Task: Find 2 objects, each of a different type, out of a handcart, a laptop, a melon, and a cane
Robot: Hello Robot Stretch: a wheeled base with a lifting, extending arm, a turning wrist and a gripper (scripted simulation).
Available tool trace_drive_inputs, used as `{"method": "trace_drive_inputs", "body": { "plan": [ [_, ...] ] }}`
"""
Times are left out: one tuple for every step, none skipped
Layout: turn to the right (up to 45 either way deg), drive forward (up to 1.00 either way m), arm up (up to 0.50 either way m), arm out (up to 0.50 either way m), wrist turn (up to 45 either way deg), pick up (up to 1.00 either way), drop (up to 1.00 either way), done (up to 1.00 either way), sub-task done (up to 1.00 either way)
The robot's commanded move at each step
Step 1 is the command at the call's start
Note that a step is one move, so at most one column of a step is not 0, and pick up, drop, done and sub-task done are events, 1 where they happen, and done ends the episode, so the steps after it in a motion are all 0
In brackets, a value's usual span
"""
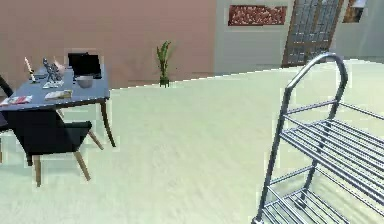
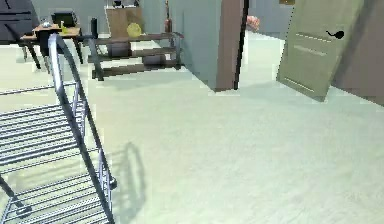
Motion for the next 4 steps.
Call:
{"method": "trace_drive_inputs", "body": {
  "plan": [
    [-21.0, 0.00, 0.00, 0.00, 0.0, 0.00, 0.00, 0.00, 0.00],
    [0.0, 1.00, 0.00, 0.00, 0.0, 0.00, 0.00, 0.00, 0.00],
    [-30.0, 0.00, 0.00, 0.00, 0.0, 0.00, 0.00, 0.00, 0.00],
    [0.0, 0.05, 0.00, 0.00, 0.0, 0.00, 0.00, 0.00, 0.00]
  ]
}}
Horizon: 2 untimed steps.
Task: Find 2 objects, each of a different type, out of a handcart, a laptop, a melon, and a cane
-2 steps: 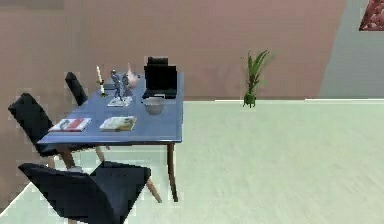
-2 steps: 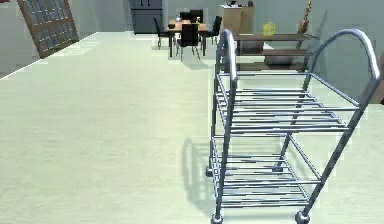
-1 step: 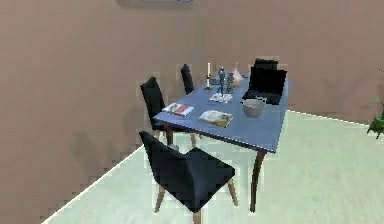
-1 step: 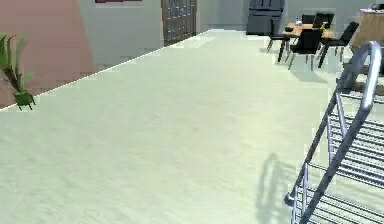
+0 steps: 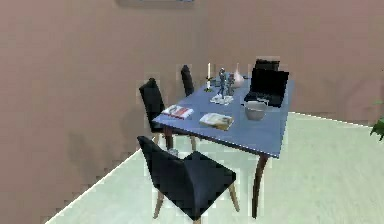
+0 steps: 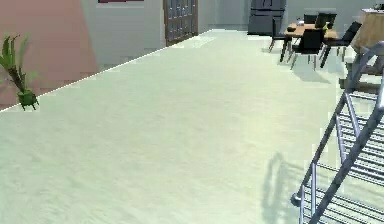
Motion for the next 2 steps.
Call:
{"method": "trace_drive_inputs", "body": {
  "plan": [
    [45.0, 0.00, 0.00, 0.00, 0.0, 0.00, 0.00, 0.00, 0.00],
    [9.0, 0.00, 0.00, 0.00, 0.0, 0.00, 0.00, 0.00, 0.00]
  ]
}}
